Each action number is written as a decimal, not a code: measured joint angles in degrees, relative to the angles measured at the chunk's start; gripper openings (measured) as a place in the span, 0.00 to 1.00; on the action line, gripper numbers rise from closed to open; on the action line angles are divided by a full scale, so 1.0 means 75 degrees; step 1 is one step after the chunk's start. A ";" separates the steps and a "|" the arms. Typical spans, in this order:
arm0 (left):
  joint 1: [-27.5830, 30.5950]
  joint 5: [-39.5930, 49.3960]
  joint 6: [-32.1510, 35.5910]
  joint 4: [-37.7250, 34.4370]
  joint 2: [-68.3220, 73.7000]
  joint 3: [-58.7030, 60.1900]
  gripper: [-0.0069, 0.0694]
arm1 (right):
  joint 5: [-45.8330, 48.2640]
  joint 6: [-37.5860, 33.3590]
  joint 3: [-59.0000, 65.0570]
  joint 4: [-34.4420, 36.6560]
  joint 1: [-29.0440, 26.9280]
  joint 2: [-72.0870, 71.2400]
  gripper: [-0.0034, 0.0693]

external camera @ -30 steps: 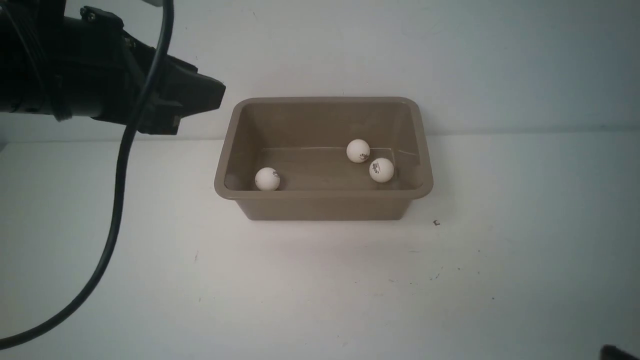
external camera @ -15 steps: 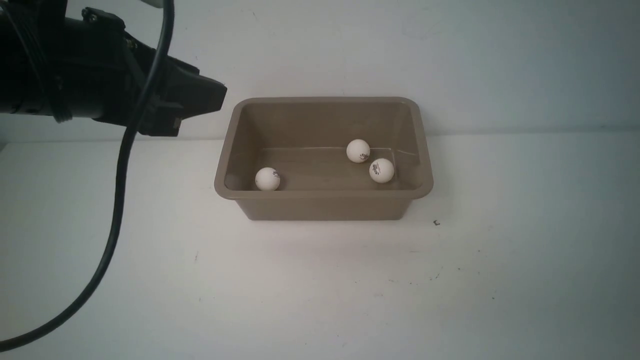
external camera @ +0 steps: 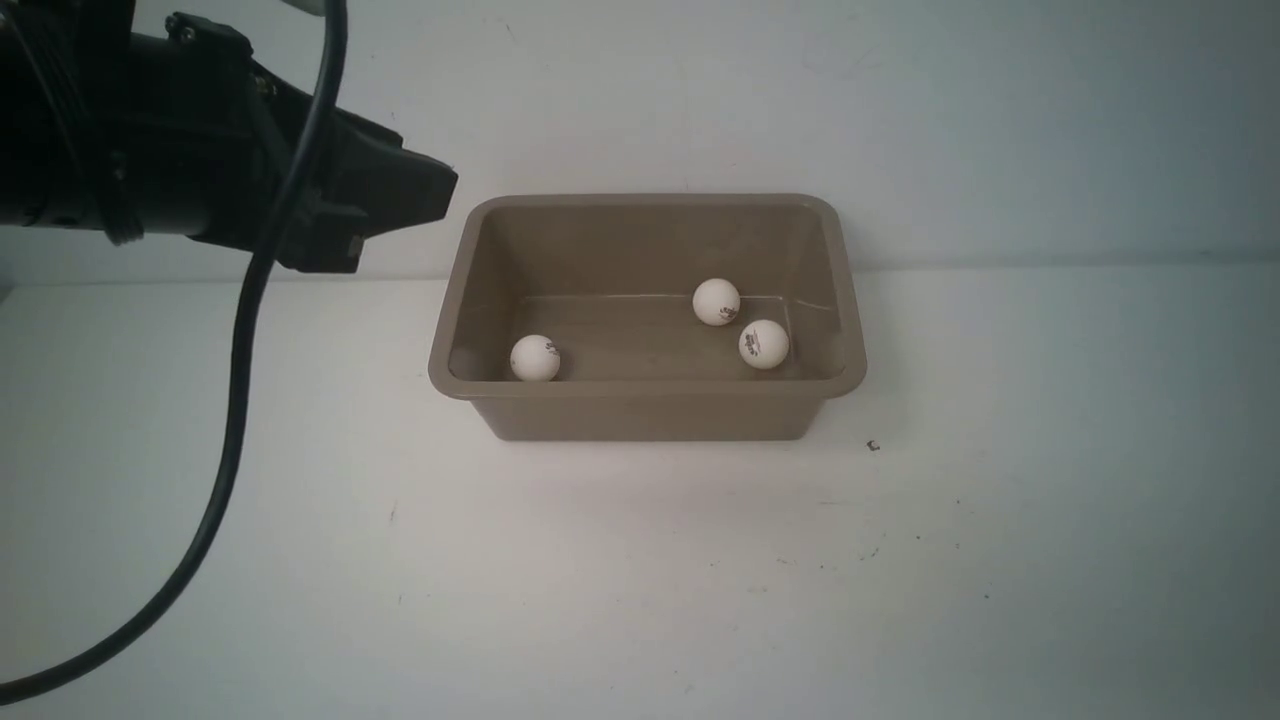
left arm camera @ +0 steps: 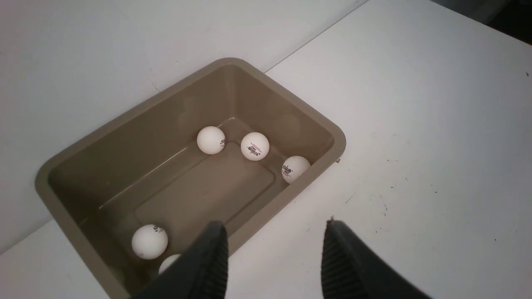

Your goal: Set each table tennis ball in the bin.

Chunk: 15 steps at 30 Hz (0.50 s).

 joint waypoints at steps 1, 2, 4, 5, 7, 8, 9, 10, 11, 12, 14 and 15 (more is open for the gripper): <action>0.0000 0.0022 0.0005 0.0000 0.0000 0.0000 0.47 | 0.0008 0.0000 0.0000 0.0000 0.0000 0.0000 0.29; 0.0000 0.0031 0.0005 0.0000 0.0000 0.0000 0.47 | 0.0008 0.0000 0.0000 0.0000 0.0000 0.0000 0.28; 0.0000 0.0068 0.0005 0.0000 0.0000 0.0000 0.47 | 0.0013 0.0000 0.0000 0.0000 0.0000 0.0000 0.27; 0.0000 0.0070 0.0005 0.0000 0.0000 0.0000 0.47 | 0.0013 0.0000 0.0000 0.0000 0.0000 0.0000 0.27; 0.0000 0.0076 0.0005 -0.0011 0.0000 0.0000 0.47 | 0.0013 0.0000 0.0000 0.0000 0.0000 0.0000 0.27; 0.0000 0.0076 0.0005 -0.0075 0.0000 0.0000 0.47 | 0.0013 0.0000 0.0000 0.0000 0.0002 0.0000 0.27; 0.0000 0.0076 0.0005 -0.0134 0.0000 0.0000 0.47 | 0.0013 0.0000 0.0000 0.0000 0.0002 0.0000 0.27; 0.0000 0.0076 0.0005 -0.0262 0.0000 0.0000 0.47 | 0.0013 0.0000 0.0000 0.0000 0.0002 0.0000 0.27; 0.0000 0.0078 0.0005 -0.0366 0.0000 0.0000 0.47 | 0.0013 0.0000 0.0000 0.0000 0.0002 0.0000 0.27; 0.0000 0.0078 0.0005 -0.0549 0.0000 0.0000 0.47 | 0.0013 0.0000 0.0000 0.0000 0.0002 0.0000 0.27; 0.0000 0.0078 0.0124 -0.0903 0.0000 0.0000 0.47 | 0.0013 0.0000 0.0000 0.0000 0.0002 0.0000 0.27; 0.0000 0.0078 0.0183 -0.1014 0.0000 0.0000 0.47 | 0.0013 0.0000 0.0000 0.0000 0.0002 0.0000 0.27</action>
